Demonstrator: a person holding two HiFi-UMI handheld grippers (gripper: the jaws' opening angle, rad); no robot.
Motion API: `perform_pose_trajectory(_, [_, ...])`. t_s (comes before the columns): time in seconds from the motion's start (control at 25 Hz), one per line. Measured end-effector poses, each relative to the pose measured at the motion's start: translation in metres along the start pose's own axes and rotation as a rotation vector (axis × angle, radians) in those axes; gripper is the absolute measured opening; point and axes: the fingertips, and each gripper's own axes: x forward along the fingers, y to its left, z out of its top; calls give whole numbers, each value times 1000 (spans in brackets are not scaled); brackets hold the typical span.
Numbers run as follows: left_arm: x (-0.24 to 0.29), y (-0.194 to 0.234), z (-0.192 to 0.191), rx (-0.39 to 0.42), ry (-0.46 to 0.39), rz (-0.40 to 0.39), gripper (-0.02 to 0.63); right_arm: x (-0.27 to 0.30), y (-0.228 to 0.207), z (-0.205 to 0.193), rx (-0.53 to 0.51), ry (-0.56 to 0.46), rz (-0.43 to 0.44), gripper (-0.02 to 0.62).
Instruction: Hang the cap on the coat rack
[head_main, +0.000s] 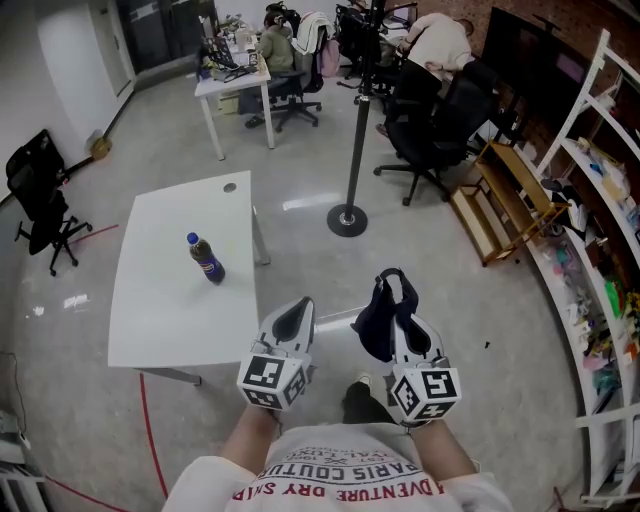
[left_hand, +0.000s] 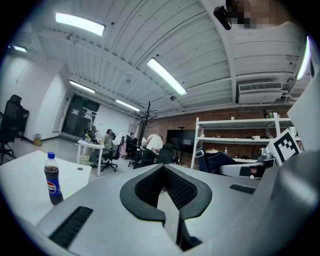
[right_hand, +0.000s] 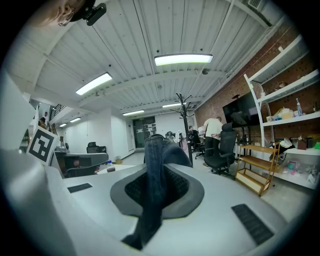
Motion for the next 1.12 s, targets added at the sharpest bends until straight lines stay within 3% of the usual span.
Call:
perform_pose_trajectory(0.28, [70,15,9,7,3,30,6,60,-45,8,22,11,36,26])
perform_pose_trajectory(0.48, [144,13,25,24,3,49,6,110,-100,30,31,12,61,26])
perform_pose_trajectory(0.72, [231,9,39,27,-23,60,5,167,-165,52,14,-2,83,26])
perform_pose_trajectory(1.12, [332,20,33,11,-1,80,6,243,-228,68,-57,-3,105,26])
